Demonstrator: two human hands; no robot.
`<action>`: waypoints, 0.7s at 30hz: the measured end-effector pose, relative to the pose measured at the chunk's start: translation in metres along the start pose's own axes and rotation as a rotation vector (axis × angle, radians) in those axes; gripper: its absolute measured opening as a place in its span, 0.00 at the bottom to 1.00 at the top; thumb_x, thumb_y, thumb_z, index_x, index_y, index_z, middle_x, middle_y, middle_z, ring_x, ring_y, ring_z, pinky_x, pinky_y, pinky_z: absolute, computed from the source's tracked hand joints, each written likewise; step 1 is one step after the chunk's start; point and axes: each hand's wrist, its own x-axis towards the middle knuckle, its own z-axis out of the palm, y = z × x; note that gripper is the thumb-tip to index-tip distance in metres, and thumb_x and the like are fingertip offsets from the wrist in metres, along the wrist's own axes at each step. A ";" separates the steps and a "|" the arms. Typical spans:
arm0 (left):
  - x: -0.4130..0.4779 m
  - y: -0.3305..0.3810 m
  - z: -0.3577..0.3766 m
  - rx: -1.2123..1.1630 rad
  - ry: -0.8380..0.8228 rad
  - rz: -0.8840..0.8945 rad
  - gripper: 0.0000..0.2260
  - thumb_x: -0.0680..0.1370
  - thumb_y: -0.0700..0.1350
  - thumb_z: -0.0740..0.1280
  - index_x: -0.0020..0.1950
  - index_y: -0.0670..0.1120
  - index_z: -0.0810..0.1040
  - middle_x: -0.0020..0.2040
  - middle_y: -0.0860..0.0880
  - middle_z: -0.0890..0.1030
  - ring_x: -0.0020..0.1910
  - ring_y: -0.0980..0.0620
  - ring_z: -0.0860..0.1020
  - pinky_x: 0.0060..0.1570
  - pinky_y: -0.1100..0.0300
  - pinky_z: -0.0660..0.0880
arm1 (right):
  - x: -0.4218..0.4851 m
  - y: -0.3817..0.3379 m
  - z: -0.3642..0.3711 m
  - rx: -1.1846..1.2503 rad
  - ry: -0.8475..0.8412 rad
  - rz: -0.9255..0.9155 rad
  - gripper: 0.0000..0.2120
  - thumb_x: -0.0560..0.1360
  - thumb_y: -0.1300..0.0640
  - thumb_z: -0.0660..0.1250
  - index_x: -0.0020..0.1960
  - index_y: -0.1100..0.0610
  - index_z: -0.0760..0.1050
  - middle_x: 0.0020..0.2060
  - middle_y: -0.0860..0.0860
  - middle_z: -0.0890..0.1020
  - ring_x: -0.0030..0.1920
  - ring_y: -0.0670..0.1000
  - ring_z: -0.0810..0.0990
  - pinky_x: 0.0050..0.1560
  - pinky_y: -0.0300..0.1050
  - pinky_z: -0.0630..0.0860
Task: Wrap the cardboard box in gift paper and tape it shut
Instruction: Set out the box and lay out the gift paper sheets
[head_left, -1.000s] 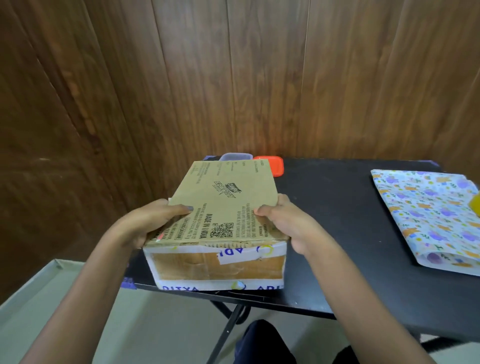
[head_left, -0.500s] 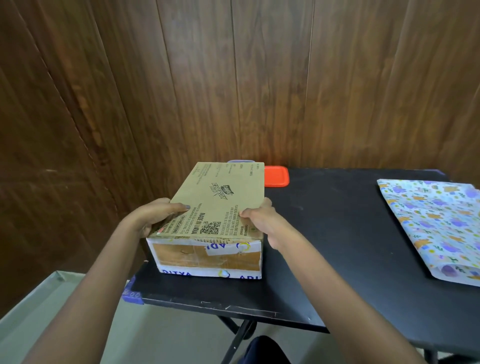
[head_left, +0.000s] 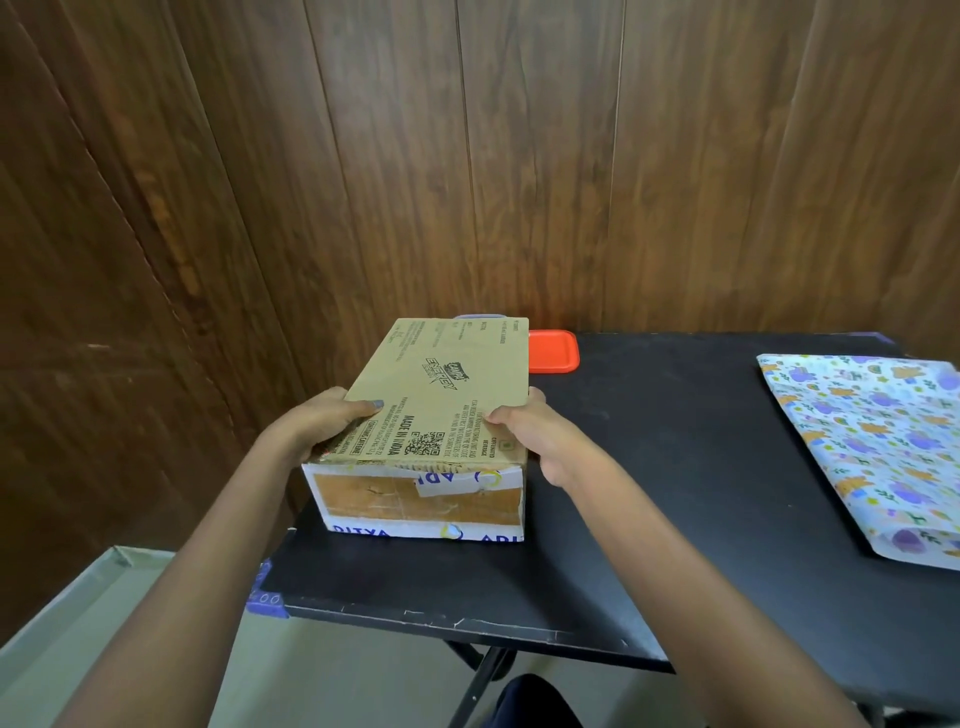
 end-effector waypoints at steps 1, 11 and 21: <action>-0.001 0.001 0.002 0.014 0.035 0.010 0.12 0.79 0.49 0.64 0.56 0.42 0.70 0.42 0.46 0.82 0.38 0.51 0.80 0.35 0.59 0.72 | -0.001 0.000 0.000 0.006 -0.007 -0.008 0.23 0.77 0.62 0.63 0.69 0.55 0.60 0.62 0.53 0.76 0.51 0.48 0.77 0.37 0.34 0.72; -0.003 0.032 0.048 0.552 0.459 0.310 0.20 0.79 0.46 0.60 0.70 0.41 0.66 0.67 0.41 0.69 0.62 0.42 0.72 0.57 0.50 0.70 | -0.024 -0.004 -0.034 -0.001 0.110 -0.167 0.14 0.79 0.61 0.59 0.64 0.57 0.67 0.47 0.46 0.73 0.51 0.46 0.69 0.53 0.42 0.68; 0.008 0.136 0.254 0.046 -0.004 0.521 0.12 0.77 0.41 0.64 0.60 0.41 0.74 0.56 0.43 0.78 0.54 0.45 0.77 0.53 0.55 0.72 | -0.054 0.019 -0.223 -0.354 0.655 -0.339 0.12 0.75 0.67 0.57 0.44 0.54 0.76 0.42 0.50 0.80 0.45 0.51 0.78 0.42 0.39 0.71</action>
